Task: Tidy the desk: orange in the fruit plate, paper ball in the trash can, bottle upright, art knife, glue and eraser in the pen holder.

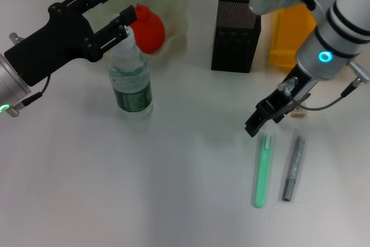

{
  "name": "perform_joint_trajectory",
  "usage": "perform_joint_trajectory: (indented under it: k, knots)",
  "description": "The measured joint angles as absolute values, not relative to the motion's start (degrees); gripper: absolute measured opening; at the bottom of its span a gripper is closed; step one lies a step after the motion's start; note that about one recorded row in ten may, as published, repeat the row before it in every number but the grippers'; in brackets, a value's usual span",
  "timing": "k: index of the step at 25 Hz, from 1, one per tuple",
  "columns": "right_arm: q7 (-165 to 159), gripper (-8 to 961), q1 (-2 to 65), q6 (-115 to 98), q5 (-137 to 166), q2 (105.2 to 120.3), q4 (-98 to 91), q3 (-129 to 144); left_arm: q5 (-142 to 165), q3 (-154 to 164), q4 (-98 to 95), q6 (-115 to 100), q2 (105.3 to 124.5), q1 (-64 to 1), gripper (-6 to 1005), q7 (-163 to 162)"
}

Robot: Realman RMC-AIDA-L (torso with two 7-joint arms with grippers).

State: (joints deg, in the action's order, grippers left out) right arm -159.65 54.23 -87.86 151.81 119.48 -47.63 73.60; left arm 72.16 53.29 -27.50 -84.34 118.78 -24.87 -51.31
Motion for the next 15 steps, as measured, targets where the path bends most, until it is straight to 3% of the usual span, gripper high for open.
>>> perform_joint_trajectory:
  k: [15]
  knots:
    - [-160.98, 699, 59.73, -87.21, 152.38, 119.53, -37.38, 73.66, 72.16, 53.01, -27.51, -82.53, 118.75, -25.31, 625, -49.92]
